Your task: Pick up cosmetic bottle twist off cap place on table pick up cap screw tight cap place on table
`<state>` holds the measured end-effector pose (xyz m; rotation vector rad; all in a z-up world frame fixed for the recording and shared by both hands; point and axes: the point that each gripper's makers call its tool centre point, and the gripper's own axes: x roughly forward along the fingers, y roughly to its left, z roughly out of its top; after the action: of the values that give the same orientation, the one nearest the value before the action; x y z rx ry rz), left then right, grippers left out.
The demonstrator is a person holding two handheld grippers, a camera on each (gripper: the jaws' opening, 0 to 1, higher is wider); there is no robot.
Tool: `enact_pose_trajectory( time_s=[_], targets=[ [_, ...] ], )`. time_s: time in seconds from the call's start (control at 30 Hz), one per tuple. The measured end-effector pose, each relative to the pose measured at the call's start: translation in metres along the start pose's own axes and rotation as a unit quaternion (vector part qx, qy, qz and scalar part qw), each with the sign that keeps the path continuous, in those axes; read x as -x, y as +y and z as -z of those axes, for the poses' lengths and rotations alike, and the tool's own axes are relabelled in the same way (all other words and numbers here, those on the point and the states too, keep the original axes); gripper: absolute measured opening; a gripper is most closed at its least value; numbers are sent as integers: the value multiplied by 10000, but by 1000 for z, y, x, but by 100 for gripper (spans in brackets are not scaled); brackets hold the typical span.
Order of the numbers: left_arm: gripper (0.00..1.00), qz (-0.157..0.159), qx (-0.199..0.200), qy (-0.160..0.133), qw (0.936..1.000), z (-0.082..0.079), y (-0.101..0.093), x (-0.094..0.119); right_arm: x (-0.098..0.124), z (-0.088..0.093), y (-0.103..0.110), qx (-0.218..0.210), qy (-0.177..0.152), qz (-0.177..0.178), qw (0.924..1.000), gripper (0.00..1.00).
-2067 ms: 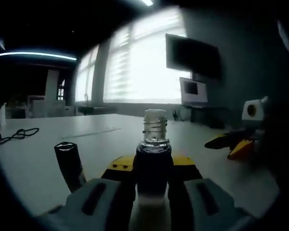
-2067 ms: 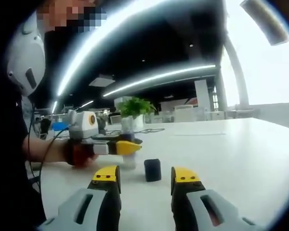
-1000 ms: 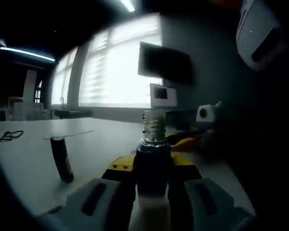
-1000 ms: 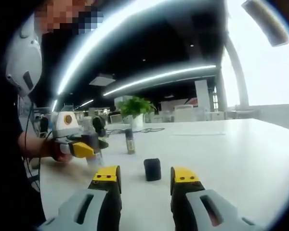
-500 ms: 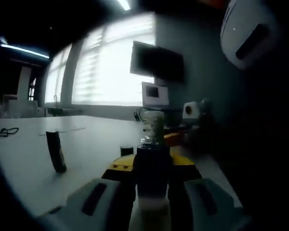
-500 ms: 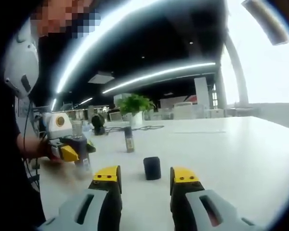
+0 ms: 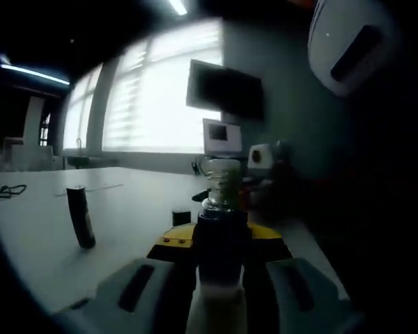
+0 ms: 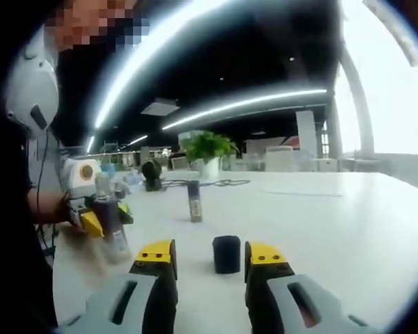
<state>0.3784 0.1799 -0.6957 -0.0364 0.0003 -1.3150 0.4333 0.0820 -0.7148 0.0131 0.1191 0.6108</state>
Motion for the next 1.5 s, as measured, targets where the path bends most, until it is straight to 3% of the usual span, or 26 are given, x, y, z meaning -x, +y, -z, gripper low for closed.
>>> enact_pose_trajectory(
  time_s=[0.3, 0.5, 0.63, 0.97, 1.1, 1.23, 1.33, 1.5],
  targets=[
    [15, -11, -46, -22, 10000, 1, -1, 1, -27, 5, -4, 112, 147, -42, 9998, 30],
    [15, 2, -19, -15, 10000, 1, 0, 1, -31, 12, -8, -72, 367, 43, 9993, 23],
    [15, 1, -43, -15, 10000, 1, 0, 1, -33, 21, -6, 200, 577, 112, 9981, 13],
    [15, 43, -148, -21, 9999, -1, -3, 0, -28, 16, -4, 41, 289, 48, 9996, 13],
    [15, 3, -153, -38, 9999, -3, -2, 0, -25, 1, 3, 140, 138, -113, 9997, 13],
    [15, -40, -73, -114, 9999, -8, -1, 1, -20, -36, 21, 29, -237, -654, 9976, 13],
    [15, -52, 1, -192, 9998, -13, -1, 1, -14, -65, 44, 63, -469, -1267, 9908, 13],
    [15, -23, 13, -217, 9998, -12, -2, 1, -7, -91, 68, -125, -643, -1981, 9780, 13]
  ],
)
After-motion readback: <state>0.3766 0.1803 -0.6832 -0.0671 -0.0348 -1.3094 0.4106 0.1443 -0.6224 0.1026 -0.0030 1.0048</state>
